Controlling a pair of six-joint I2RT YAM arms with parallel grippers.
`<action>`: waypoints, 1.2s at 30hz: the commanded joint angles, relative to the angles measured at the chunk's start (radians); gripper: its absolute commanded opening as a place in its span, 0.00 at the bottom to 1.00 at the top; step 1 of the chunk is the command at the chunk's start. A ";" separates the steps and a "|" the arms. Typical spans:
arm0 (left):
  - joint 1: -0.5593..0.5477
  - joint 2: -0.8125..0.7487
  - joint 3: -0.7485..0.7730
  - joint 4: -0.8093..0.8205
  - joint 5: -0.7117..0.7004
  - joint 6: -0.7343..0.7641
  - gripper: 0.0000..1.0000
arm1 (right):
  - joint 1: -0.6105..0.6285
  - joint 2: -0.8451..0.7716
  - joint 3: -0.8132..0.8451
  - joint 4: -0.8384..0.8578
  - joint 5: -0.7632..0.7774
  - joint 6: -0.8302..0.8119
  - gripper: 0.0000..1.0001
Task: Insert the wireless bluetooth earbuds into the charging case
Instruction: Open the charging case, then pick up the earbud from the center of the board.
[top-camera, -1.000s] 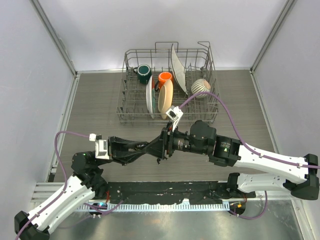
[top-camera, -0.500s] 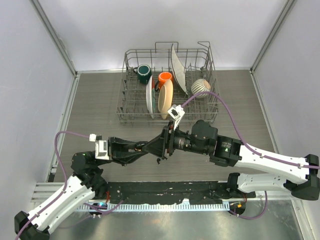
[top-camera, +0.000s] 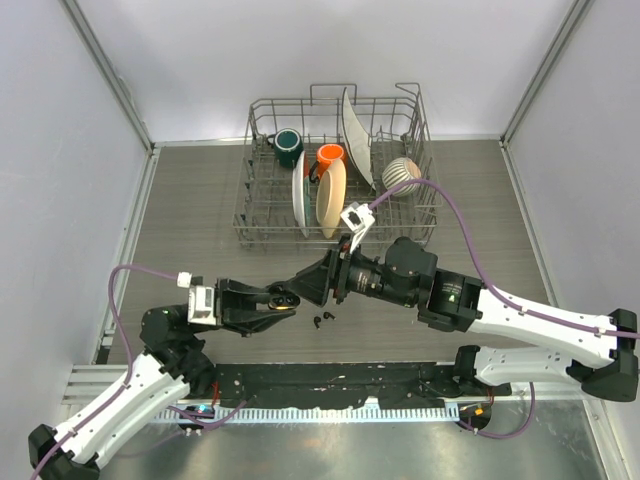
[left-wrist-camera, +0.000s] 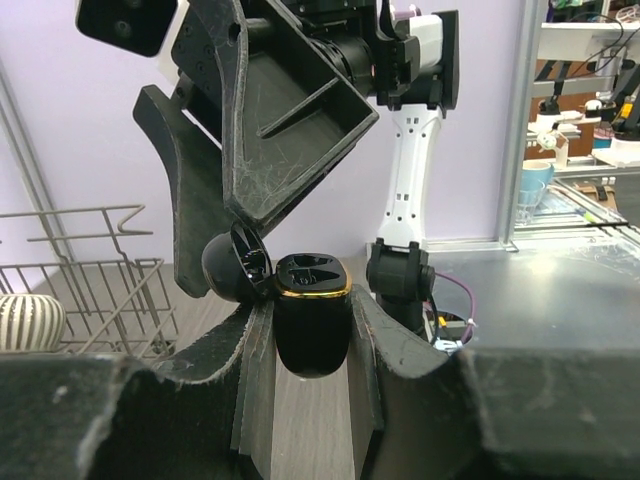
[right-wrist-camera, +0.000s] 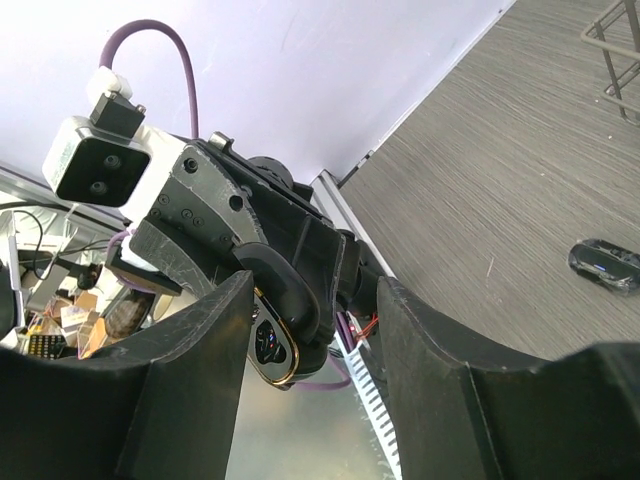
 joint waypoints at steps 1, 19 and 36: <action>-0.009 -0.052 0.017 0.011 -0.038 0.034 0.00 | -0.012 -0.006 0.000 0.065 0.041 -0.016 0.59; -0.009 -0.201 -0.072 -0.077 -0.242 0.076 0.00 | -0.018 -0.179 -0.041 -0.019 0.206 -0.071 0.63; -0.009 -0.274 -0.118 -0.010 -0.301 0.027 0.00 | -0.068 -0.055 -0.173 -0.337 0.400 -0.005 0.55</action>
